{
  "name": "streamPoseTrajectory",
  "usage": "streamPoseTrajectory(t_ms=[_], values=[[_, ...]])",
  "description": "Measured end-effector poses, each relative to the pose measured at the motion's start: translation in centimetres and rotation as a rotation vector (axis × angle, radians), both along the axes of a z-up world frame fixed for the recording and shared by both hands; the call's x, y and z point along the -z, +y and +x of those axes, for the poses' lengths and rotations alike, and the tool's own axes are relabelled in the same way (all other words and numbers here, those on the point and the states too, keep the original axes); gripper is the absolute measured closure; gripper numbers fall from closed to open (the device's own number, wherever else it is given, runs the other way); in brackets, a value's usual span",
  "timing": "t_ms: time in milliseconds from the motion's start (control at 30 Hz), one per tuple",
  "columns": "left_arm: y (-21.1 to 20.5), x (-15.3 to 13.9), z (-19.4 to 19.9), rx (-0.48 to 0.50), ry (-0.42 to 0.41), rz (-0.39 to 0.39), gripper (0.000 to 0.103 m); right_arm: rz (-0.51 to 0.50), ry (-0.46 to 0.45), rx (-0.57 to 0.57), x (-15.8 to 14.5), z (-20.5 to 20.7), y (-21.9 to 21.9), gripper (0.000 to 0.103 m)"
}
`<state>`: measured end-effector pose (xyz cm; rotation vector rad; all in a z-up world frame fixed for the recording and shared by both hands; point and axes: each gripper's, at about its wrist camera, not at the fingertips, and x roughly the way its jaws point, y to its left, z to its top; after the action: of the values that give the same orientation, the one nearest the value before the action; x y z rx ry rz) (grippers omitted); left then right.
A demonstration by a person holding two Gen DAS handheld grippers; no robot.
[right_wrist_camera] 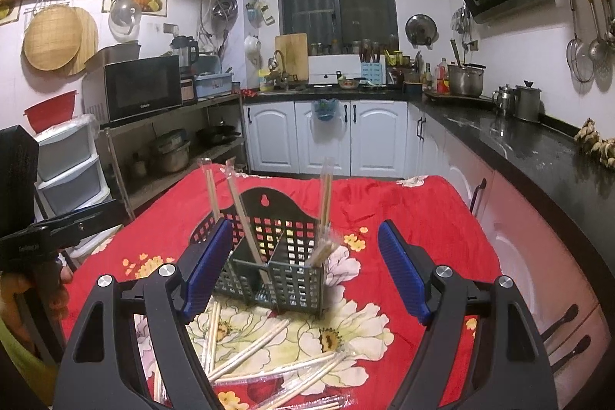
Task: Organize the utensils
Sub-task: 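Move both grippers down toward the chopstick pile beside the caddy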
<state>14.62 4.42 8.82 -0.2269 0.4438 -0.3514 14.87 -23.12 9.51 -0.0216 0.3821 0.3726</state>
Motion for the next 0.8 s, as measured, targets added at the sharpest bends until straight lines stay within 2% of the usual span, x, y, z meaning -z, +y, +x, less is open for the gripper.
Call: streamPoseTrajectory(t_ms=[600,800], values=[[-1.4,4.5,0.8,0.02,0.125,0.042,0.01,-0.025,0.068,0.03,3.4,-0.8,-0.9,0.028],[-2.4,5.7,0.8,0.025,0.151,0.085,0.01,-0.015,0.091,0.048,4.4,-1.1,-1.8,0.028]])
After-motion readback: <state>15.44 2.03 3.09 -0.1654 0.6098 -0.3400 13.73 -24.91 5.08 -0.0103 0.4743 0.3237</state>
